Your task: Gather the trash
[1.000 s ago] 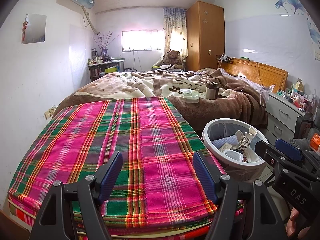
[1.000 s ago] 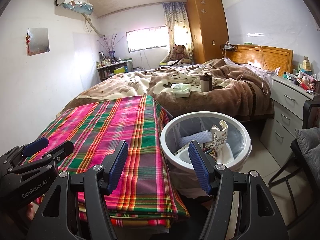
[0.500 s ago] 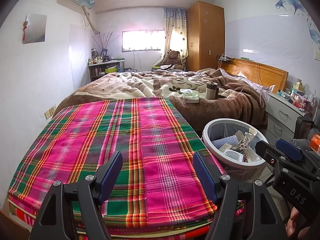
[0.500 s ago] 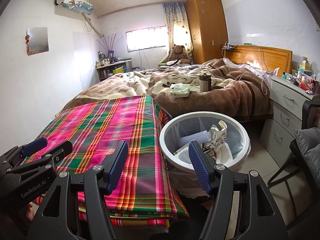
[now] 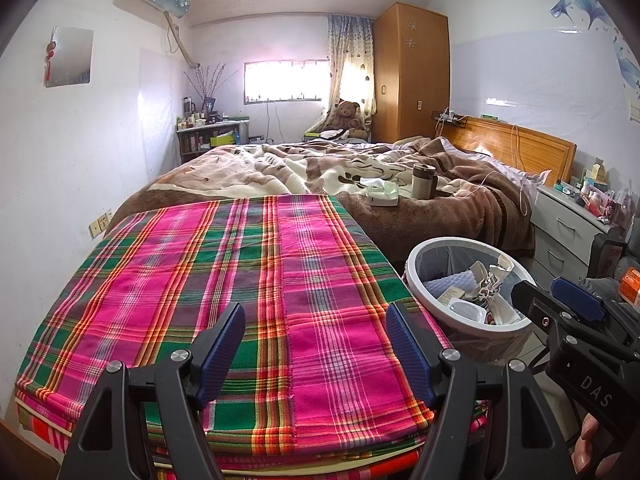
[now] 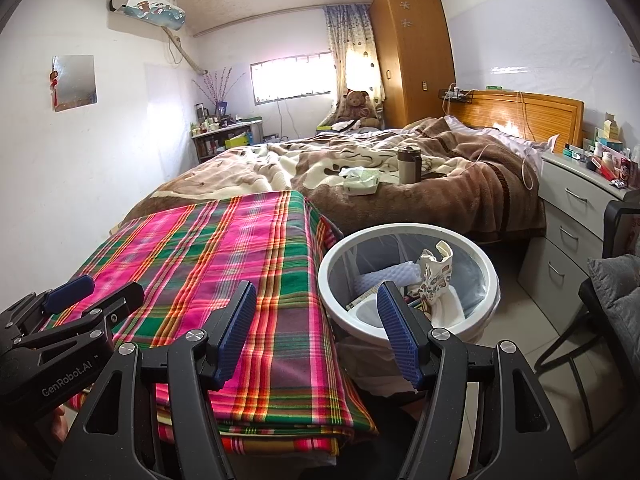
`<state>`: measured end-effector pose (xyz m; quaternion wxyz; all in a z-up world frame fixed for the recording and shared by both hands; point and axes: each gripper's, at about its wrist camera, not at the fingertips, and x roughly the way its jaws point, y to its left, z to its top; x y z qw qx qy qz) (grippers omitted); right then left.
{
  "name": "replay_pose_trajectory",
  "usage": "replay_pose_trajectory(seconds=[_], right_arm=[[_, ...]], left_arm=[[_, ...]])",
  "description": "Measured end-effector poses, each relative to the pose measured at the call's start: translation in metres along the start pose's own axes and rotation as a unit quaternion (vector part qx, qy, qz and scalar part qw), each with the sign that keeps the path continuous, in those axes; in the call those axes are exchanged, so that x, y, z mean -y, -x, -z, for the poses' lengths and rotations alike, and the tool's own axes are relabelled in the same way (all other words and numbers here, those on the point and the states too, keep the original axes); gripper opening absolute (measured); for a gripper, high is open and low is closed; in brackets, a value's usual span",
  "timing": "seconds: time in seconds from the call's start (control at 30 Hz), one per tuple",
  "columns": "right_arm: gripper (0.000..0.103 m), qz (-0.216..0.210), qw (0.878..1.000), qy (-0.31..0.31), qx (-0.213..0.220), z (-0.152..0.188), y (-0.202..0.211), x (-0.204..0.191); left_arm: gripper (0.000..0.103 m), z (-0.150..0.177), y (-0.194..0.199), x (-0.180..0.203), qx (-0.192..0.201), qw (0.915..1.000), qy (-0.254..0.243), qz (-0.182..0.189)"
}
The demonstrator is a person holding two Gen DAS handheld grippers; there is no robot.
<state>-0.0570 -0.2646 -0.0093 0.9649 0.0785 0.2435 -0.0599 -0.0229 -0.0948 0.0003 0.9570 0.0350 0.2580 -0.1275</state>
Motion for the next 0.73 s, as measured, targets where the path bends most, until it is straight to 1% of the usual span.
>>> replay_pose_trajectory(seconds=[0.73], right_arm=[[0.064, 0.002, 1.000, 0.001, -0.002, -0.0001, -0.0003, -0.0006]], left_arm=[[0.072, -0.0012, -0.0002, -0.0038, 0.001, 1.0000, 0.003, 0.005]])
